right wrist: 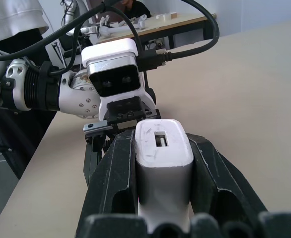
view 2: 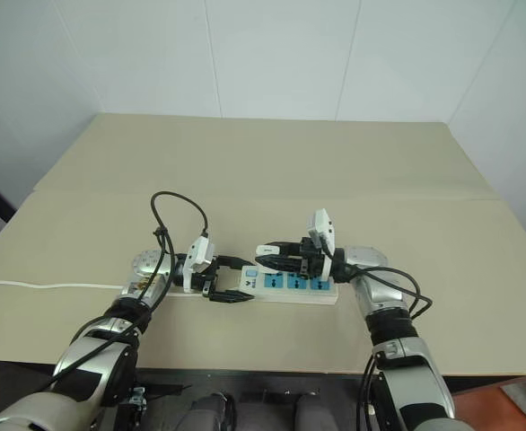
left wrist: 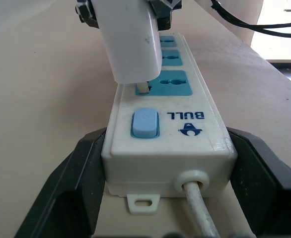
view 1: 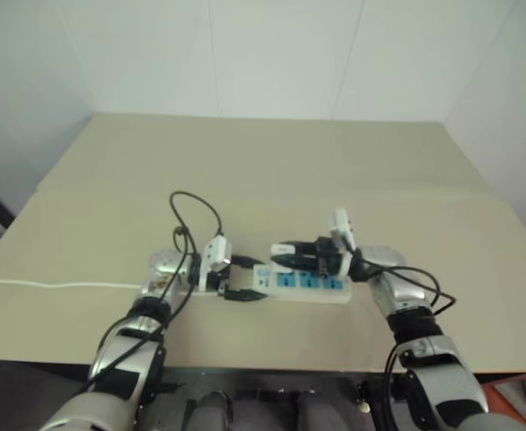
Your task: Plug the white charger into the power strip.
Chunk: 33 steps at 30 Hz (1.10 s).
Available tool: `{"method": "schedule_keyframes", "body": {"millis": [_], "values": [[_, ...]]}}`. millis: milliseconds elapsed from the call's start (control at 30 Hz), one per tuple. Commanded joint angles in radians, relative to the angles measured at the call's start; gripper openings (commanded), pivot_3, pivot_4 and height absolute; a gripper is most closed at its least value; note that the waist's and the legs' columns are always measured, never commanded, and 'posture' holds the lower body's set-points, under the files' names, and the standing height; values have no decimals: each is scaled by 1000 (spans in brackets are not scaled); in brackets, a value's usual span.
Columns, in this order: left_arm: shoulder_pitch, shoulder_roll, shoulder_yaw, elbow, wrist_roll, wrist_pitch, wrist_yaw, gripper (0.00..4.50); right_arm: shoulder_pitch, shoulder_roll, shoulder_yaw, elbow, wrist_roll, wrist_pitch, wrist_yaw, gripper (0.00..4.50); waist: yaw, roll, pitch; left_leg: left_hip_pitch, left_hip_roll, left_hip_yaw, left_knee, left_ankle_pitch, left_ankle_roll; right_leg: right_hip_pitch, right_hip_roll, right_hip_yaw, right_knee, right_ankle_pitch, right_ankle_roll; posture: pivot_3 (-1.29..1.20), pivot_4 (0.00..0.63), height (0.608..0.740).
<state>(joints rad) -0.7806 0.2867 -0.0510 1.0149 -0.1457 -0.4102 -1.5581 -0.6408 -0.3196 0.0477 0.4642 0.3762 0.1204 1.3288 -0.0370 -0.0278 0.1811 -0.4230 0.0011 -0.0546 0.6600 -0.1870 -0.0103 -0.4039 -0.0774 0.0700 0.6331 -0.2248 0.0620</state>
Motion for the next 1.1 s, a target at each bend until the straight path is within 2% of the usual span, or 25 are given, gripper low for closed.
{"method": "schedule_keyframes", "body": {"millis": [33, 367, 567, 767, 1100], "values": [[-22, 8, -5, -11, 5, -3, 3, 3243, 11, -24, -13, 0, 2, 3, 2, 1118, 0, 0, 0, 0, 0, 0, 0, 0, 0, 0, 0, 0, 0, 0, 0, 0, 150, 740], [-28, 6, -5, -1, 4, -7, 5, 3243, 36, -24, 2, -26, 4, 4, 0, 1118, 0, 0, 0, 0, 0, 0, 0, 0, 0, 0, 0, 0, 0, 0, 0, 0, 150, 740], [-28, 5, -3, 0, 2, -8, 4, 3243, 45, 0, -33, 5, 31, -15, -10, 1118, -2, 0, 0, 0, 0, 0, 0, 0, 0, 0, 0, 0, 0, 0, 0, 0, 150, 740], [-23, 13, -2, -11, -4, 0, -8, 3243, 88, 6, -42, 70, 15, -148, 26, 1118, -1, 0, 0, 0, 0, 0, 0, 0, 0, 0, 0, 0, 0, 0, 0, 0, 150, 740], [-18, 24, -3, -24, -6, 7, -23, 3243, 60, 3, 24, 178, -33, -232, 109, 1118, -3, 0, 0, 1, 0, 0, 0, 0, 0, 1, 0, 0, 0, 0, 0, 0, 150, 740]]}}
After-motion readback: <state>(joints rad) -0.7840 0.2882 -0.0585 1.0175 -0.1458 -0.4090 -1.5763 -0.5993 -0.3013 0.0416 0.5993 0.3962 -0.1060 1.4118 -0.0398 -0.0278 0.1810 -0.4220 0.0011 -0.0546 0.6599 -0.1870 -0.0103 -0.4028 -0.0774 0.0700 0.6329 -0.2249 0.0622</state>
